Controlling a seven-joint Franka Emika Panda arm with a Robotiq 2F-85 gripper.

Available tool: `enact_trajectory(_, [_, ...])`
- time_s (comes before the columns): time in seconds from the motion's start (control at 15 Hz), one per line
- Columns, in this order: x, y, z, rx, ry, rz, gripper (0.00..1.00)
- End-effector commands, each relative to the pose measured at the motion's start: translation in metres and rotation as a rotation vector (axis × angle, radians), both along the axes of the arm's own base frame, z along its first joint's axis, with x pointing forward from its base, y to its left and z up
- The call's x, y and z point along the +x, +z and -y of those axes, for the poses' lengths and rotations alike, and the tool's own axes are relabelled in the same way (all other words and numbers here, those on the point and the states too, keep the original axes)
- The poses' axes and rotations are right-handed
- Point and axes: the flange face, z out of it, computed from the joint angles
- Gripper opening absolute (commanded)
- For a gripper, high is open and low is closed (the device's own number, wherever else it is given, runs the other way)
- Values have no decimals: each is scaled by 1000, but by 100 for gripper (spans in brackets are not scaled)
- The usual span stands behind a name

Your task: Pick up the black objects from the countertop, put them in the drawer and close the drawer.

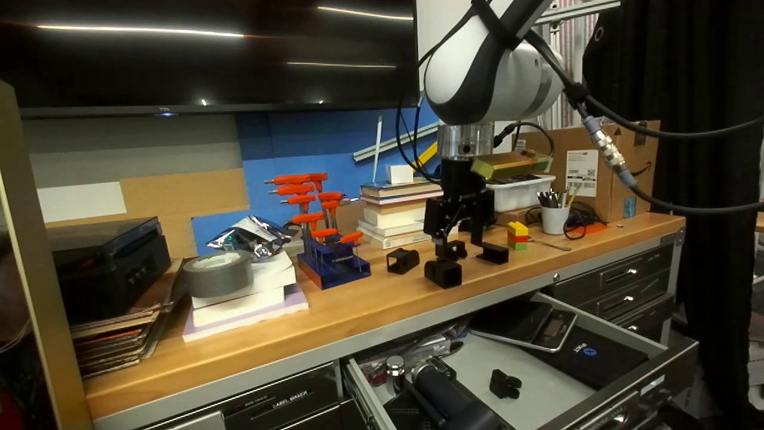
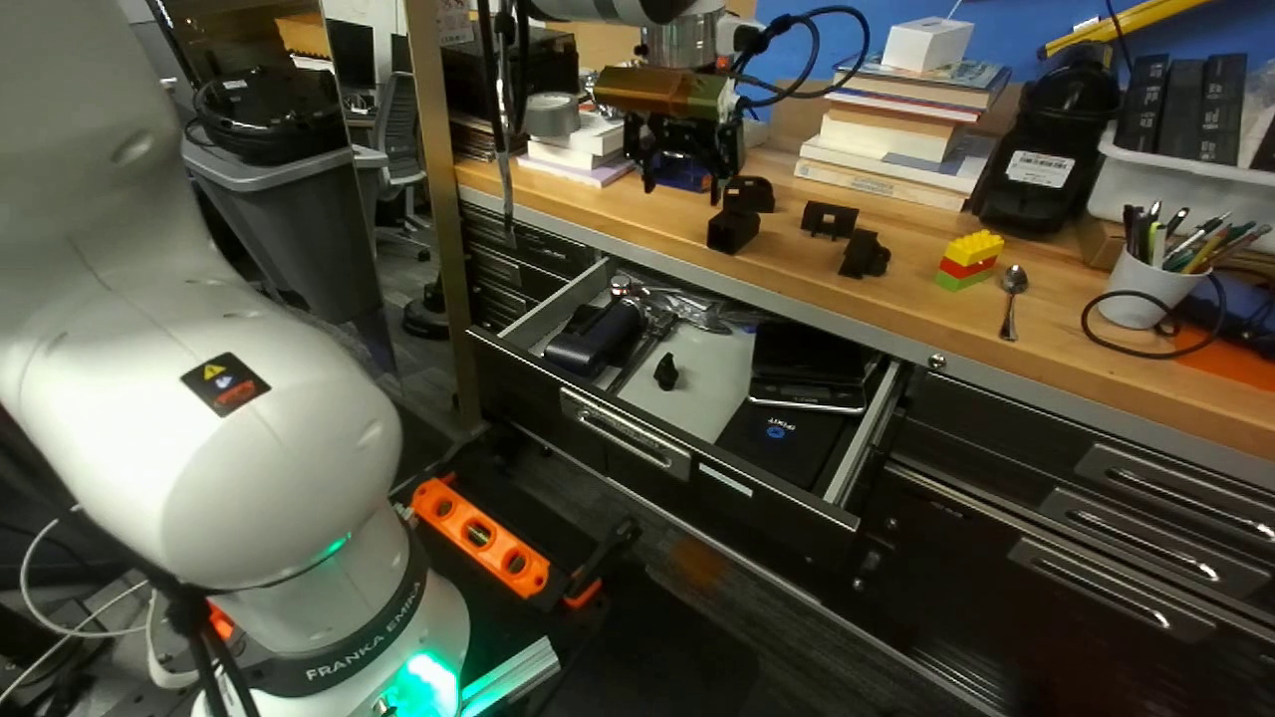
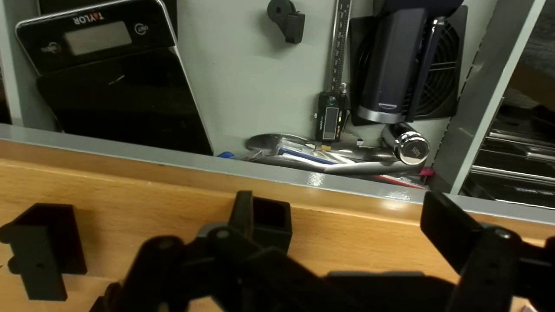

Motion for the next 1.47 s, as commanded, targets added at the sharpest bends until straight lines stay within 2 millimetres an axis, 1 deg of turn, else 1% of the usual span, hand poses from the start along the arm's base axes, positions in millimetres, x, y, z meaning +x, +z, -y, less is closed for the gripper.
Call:
enact_trajectory(0.0, [20, -14, 10, 15, 6, 41, 100])
enact_trajectory(0.13, [28, -24, 15, 17, 6, 56, 100])
enact_trajectory(0.4, [49, -34, 21, 5, 2, 75, 100])
enact_trajectory(0.6, [64, -45, 29, 10, 2, 71, 100])
enact_trajectory(0.87, [80, -64, 43, 18, -3, 60, 100])
enact_trajectory(1.07, [87, -78, 53, 27, -7, 47, 100])
enact_trajectory(1.13, [89, -82, 55, 27, -8, 44, 82])
enact_trajectory(1.27, [93, -87, 57, 31, -11, 43, 68])
enact_trajectory(1.4, [97, -90, 57, 32, -11, 42, 51])
